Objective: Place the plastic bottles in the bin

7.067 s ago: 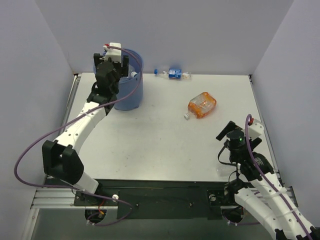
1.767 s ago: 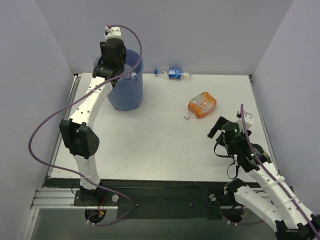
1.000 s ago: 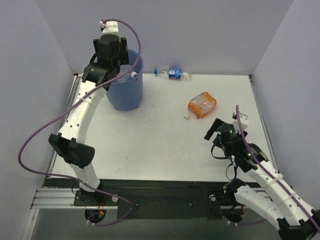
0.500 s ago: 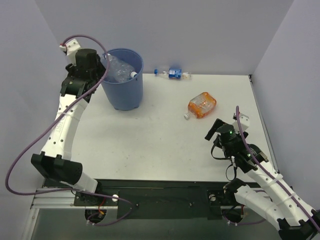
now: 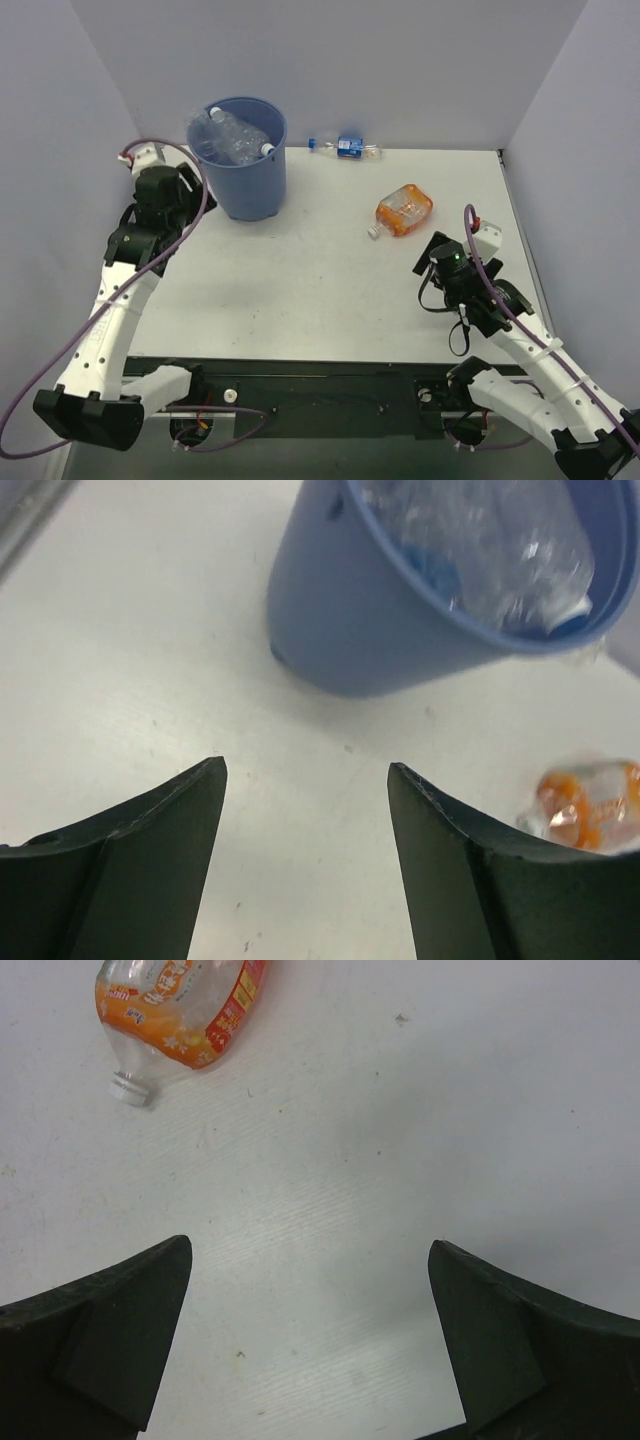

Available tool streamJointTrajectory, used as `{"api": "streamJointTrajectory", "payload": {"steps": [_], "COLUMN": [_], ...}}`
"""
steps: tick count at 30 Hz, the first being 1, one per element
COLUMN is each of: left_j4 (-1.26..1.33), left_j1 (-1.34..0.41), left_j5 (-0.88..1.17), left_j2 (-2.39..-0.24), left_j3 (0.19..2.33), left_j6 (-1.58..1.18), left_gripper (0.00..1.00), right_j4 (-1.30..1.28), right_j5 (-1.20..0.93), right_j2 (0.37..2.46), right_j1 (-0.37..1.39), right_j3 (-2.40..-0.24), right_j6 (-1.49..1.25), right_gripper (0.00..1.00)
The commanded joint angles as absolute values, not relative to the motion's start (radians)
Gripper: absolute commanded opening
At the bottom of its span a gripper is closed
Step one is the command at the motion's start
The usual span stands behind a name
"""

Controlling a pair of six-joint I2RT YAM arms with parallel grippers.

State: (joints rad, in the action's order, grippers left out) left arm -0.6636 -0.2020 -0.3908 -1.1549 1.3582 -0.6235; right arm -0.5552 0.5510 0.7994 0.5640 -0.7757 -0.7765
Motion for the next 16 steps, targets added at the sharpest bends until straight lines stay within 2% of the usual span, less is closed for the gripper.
{"api": "streamJointTrajectory", "payload": {"steps": [1, 4, 7, 16], "left_j4": [-0.580, -0.549, -0.583, -0.597], "left_j1": [-0.209, -0.227, -0.241, -0.242], "left_j5": [-0.107, -0.009, 0.000, 0.000], "left_j2": [-1.025, -0.930, -0.893, -0.885], "left_j3": [1.131, 1.020, 0.948, 0.939], "left_j6": [-0.525, -0.485, -0.443, -0.429], "left_gripper": [0.77, 0.78, 0.79, 0.81], "right_j4": [-0.604, -0.612, -0.618, -0.663], "right_j5": [0.685, 0.725, 0.747, 0.761], "right_j2": [0.821, 0.824, 0.828, 0.894], "right_j1": [0.566, 0.569, 0.566, 0.566], "right_j3": [-0.847, -0.853, -0.847, -0.867], "right_j6": [-0.752, -0.747, -0.750, -0.810], "right_gripper": [1.00, 1.00, 1.00, 0.99]}}
